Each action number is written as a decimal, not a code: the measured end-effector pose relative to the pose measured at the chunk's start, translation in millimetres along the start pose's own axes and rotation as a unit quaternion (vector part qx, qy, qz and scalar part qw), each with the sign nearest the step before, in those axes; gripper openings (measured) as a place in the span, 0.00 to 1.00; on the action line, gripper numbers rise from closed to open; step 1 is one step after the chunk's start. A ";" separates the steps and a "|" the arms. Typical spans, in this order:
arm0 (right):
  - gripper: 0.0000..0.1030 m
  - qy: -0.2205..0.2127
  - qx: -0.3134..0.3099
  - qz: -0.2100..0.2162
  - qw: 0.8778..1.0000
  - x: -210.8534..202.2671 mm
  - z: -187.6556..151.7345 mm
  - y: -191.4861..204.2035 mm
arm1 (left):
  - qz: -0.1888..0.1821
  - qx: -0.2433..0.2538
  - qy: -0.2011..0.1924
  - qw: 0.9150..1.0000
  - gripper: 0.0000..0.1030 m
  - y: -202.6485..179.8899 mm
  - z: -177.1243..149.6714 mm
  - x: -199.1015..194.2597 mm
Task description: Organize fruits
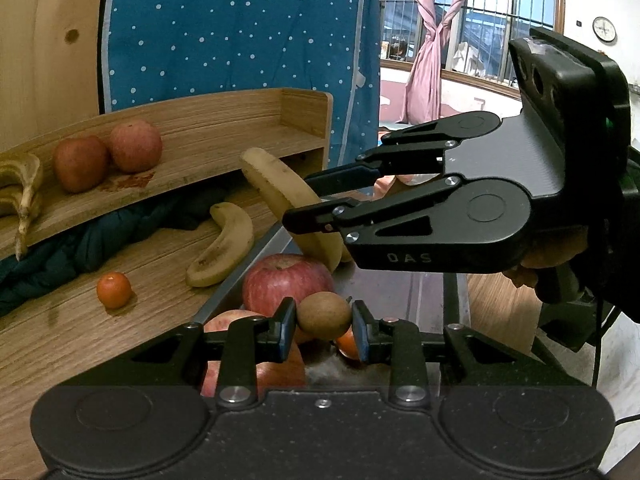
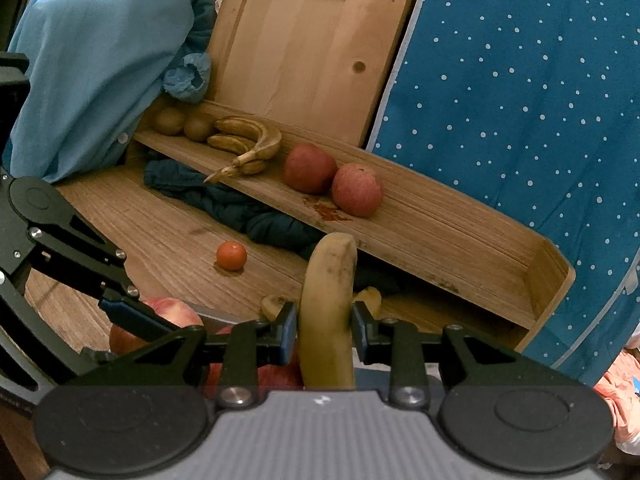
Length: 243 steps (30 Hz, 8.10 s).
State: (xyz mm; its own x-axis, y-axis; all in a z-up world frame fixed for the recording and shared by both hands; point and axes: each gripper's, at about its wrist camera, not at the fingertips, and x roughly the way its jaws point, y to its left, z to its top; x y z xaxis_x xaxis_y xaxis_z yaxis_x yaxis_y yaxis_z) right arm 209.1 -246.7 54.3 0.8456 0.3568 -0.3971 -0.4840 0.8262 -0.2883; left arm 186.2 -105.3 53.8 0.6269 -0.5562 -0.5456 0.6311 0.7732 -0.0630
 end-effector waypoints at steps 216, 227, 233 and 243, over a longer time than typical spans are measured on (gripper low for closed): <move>0.72 0.176 0.238 0.004 0.955 147.5 16.1 -59.4 | 0.143 -0.093 0.035 0.985 0.75 143.3 17.2 42.5; 0.54 0.181 0.259 0.017 0.949 154.9 15.4 -61.3 | 0.124 -0.104 0.053 0.985 0.36 151.6 10.8 56.3; 0.56 0.193 0.252 0.016 0.948 158.5 20.7 -60.8 | 0.125 -0.107 0.050 0.985 0.36 153.7 9.3 60.0; 0.39 0.148 0.282 -0.008 0.948 147.1 22.8 -58.0 | 0.122 -0.104 0.032 0.987 0.31 149.5 8.6 49.6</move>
State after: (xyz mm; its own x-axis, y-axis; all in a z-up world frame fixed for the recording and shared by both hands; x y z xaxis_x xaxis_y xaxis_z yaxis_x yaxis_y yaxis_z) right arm 366.7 -232.2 32.5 0.7112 0.2735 -0.6476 -0.2043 0.9619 0.1818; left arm 315.6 -20.0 24.5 0.7149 -0.3300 -0.6164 0.3532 0.9313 -0.0890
